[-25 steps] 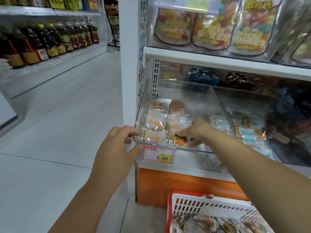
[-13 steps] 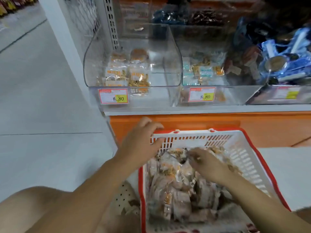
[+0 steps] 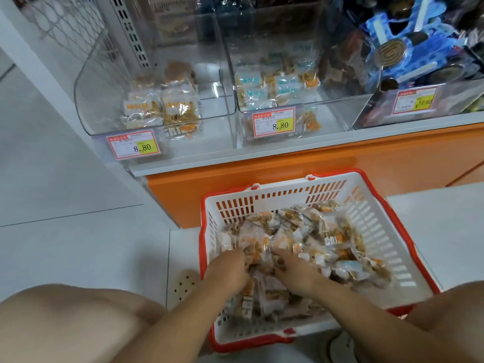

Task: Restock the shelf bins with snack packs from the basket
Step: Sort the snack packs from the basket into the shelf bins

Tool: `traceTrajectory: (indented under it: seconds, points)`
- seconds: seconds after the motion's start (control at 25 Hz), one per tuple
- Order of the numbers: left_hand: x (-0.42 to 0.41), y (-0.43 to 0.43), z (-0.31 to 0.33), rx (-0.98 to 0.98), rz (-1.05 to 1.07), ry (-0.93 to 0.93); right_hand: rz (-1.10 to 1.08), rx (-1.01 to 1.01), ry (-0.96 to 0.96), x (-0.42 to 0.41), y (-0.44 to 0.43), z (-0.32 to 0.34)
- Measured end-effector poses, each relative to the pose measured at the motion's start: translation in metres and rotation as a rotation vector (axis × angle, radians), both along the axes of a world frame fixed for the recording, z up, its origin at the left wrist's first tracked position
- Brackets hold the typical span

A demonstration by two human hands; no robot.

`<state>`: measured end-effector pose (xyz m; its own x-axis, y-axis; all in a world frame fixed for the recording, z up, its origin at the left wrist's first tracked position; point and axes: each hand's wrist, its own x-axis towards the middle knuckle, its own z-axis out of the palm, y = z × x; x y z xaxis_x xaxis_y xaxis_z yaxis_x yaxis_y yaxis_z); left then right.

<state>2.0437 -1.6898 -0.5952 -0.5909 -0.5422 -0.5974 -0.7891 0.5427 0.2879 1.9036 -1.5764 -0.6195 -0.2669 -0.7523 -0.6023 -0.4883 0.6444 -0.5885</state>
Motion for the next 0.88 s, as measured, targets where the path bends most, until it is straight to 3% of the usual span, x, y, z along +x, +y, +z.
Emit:
traceTrajectory:
  seconds: [0.08, 0.16, 0.28, 0.4, 0.64, 0.88]
  points:
    - [-0.005, -0.003, 0.01, 0.053, 0.051, 0.107, -0.141, -0.041, -0.113, 0.0, -0.006, 0.004]
    - [-0.012, -0.01, 0.028, 0.194, 0.148, 0.276, -0.374, -0.097, -0.359, 0.0, -0.009, 0.008]
    - [-0.018, -0.017, 0.049, 0.609, 0.514, 0.503, -0.71, -0.252, -0.758, -0.007, -0.014, 0.026]
    - [-0.016, -0.022, 0.046, 0.971, 0.766, 0.632, -0.823, -0.41, -0.786, -0.019, -0.017, 0.054]
    - [-0.013, -0.023, 0.039, 0.835, 0.728, 0.705, -0.901, -0.509, -0.809, -0.031, -0.018, 0.068]
    - [-0.013, -0.024, 0.042, 0.834, 0.71, 0.719, -0.955, -0.521, -0.871, -0.031, -0.016, 0.063]
